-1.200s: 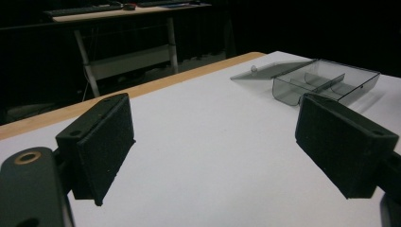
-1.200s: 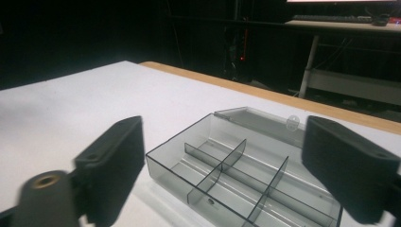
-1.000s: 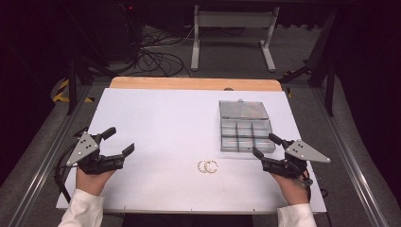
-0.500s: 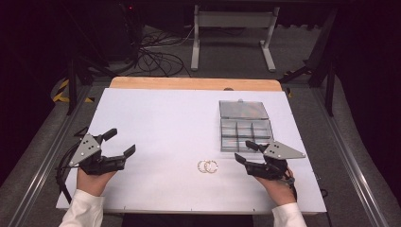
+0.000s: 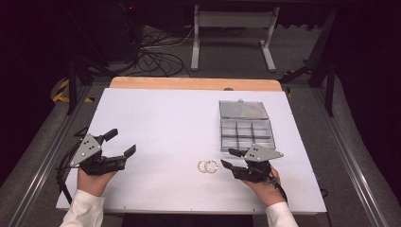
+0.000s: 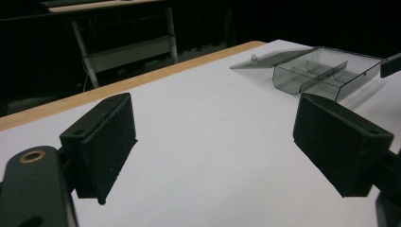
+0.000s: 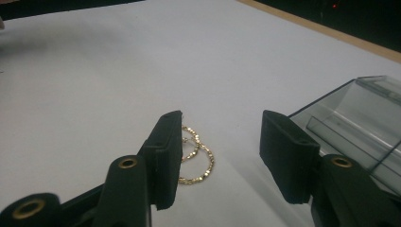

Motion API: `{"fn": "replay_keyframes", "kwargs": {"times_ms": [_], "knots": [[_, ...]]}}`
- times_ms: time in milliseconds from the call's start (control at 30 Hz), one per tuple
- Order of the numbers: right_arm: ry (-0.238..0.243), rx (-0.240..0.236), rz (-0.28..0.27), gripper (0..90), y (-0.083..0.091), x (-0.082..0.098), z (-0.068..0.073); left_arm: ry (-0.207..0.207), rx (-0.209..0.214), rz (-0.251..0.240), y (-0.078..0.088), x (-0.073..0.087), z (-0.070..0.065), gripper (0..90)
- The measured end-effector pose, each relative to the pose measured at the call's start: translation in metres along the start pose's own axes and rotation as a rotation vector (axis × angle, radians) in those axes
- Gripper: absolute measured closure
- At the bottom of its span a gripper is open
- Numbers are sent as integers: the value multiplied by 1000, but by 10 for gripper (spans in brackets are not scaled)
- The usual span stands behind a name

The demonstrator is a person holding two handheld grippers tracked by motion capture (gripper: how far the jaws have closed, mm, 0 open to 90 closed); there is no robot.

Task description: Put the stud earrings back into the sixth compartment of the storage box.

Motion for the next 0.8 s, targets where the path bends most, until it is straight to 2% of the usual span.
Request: {"fn": "replay_keyframes", "kwargs": {"times_ms": [267,367,400,800], "knots": [[-5,-63,58,530,-18,7,10,1,1,6,0,1,0,147],[-5,-71,73,536,-22,9,12,-1,1,8,-1,1,0,147],[-11,-85,93,543,-26,11,14,-1,1,7,-1,1,0,147],[35,-123,185,607,-46,23,25,-3,2,17,-2,3,0,146]]}}
Point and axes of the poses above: each handheld gripper's, and its own axes: y roughly backward along the jaws, x roughly out of its underside, z roughly to its left, the point moved 8 cm from there along -y, roughly forward along the jaws, and after that the axes turned 2 degrees about y, right-handed, at the moved point
